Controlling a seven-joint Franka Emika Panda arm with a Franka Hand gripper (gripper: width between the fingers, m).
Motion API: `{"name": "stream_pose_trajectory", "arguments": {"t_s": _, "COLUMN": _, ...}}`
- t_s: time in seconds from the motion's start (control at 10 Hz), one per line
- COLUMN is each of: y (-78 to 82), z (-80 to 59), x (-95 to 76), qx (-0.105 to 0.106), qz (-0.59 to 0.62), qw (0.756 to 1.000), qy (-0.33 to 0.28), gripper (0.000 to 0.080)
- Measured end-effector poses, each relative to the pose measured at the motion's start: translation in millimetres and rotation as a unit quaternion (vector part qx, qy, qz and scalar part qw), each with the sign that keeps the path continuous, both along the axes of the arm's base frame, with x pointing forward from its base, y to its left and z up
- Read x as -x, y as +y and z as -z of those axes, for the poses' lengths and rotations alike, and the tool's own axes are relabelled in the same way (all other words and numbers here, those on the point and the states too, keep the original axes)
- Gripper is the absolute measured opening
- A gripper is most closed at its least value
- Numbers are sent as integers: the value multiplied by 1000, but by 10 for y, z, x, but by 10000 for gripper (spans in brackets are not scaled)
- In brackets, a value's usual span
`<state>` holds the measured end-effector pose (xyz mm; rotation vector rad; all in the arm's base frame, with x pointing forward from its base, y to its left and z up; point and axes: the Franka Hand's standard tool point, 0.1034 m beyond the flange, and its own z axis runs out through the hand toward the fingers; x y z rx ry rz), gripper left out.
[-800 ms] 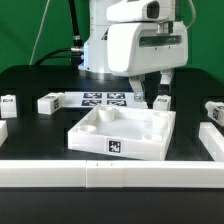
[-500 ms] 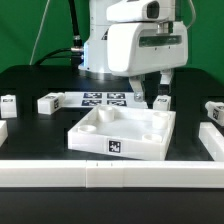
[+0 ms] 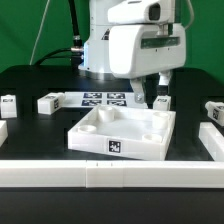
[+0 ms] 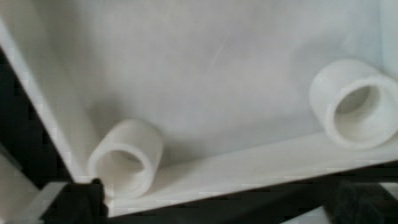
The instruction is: Assemble one leg
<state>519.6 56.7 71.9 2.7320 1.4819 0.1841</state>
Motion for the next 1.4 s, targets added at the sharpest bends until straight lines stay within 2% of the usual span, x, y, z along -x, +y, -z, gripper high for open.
{"name": "stream_pose_trajectory", "arguments": {"t_s": 0.4, "y": -6, "z": 161, "x": 260, "qx": 18, "qz": -74, "qw": 995, "qy": 65, "gripper": 650}}
{"name": "stream_pose_trajectory", "arguments": {"t_s": 0.9, "y": -14, "z": 161, "x": 258, "qx": 18, "qz": -73, "qw": 995, "qy": 64, "gripper": 650}}
{"name": "stream_pose_trajectory", "arguments": {"t_s": 1.0, "y": -2, "z": 201, "x": 311, "qx": 18, "qz": -91, "qw": 994, "qy": 54, "gripper": 650}}
{"name": "stream_pose_trajectory", "arguments": {"t_s": 1.1, "y": 4, "z": 272, "x": 442, "qx": 16, "qz": -93, "qw": 994, "qy": 53, "gripper": 650}}
{"name": "stream_pose_trajectory", "arguments": {"t_s": 1.4, "y": -106, "z": 441, "x": 590, "qx": 13, "qz": -85, "qw": 994, "qy": 64, "gripper": 650}}
